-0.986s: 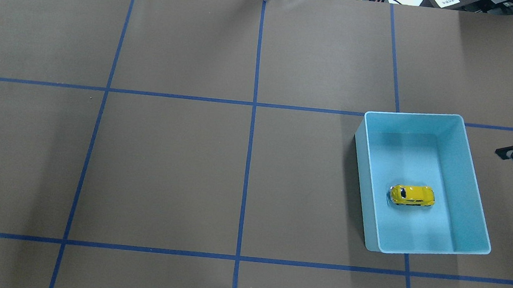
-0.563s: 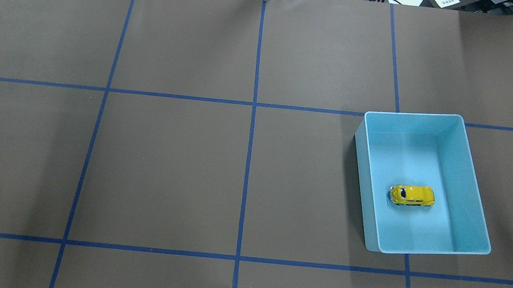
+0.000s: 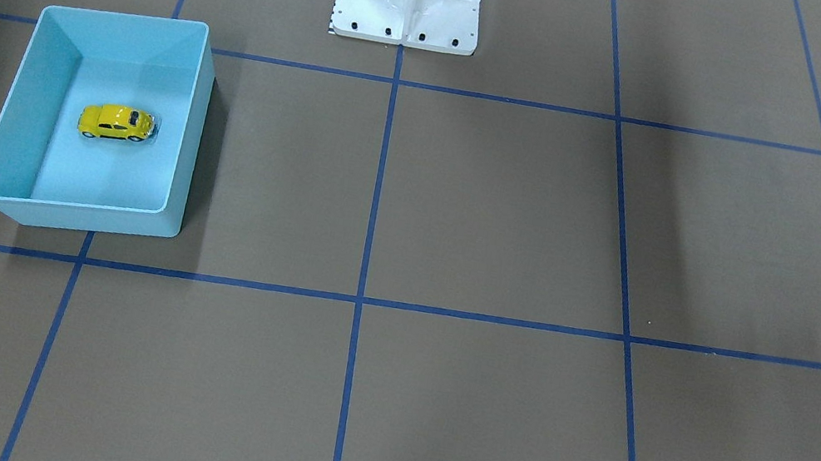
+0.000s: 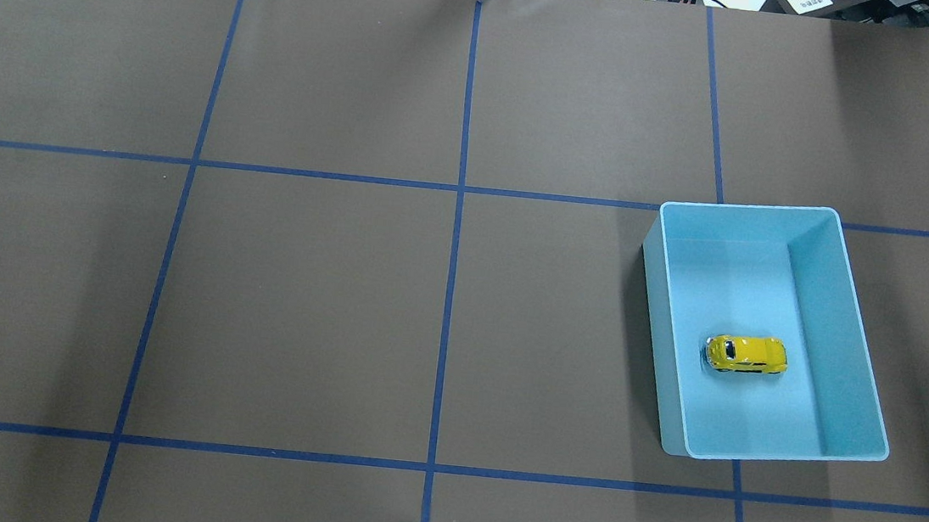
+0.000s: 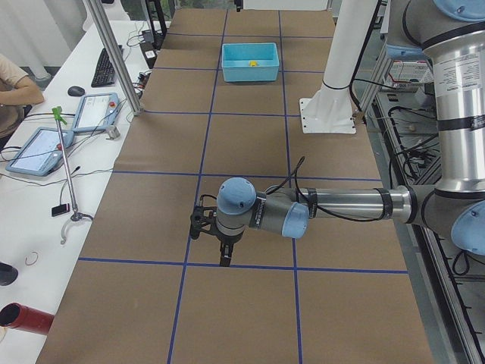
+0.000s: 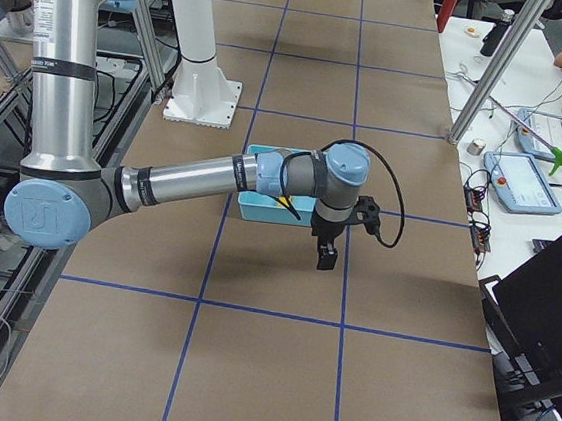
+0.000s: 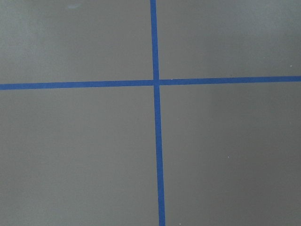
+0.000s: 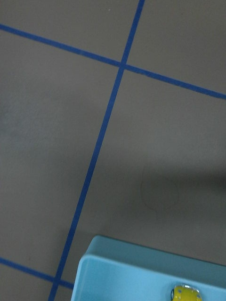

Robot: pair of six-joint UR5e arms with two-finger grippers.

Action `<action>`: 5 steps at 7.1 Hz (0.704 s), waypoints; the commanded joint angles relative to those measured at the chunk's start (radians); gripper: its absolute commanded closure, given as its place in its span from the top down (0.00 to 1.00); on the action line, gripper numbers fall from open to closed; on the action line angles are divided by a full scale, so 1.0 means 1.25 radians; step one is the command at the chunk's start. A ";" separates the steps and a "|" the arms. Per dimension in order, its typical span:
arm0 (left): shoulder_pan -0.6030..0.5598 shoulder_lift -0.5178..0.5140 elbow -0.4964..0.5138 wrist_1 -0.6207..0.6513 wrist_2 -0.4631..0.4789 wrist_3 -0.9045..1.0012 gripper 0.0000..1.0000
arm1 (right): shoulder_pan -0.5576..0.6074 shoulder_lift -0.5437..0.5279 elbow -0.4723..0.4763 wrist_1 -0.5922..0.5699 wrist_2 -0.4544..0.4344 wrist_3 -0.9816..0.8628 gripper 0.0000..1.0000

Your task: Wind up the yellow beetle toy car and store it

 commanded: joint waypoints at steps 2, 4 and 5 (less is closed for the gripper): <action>0.000 0.000 0.000 0.000 0.000 0.000 1.00 | 0.051 -0.010 -0.037 0.006 0.004 -0.003 1.00; 0.000 0.000 0.000 0.000 0.000 0.000 1.00 | 0.073 -0.012 -0.038 0.006 0.015 -0.003 1.00; 0.000 0.000 0.000 0.000 0.000 0.000 1.00 | 0.078 -0.013 -0.038 0.006 0.015 -0.003 1.00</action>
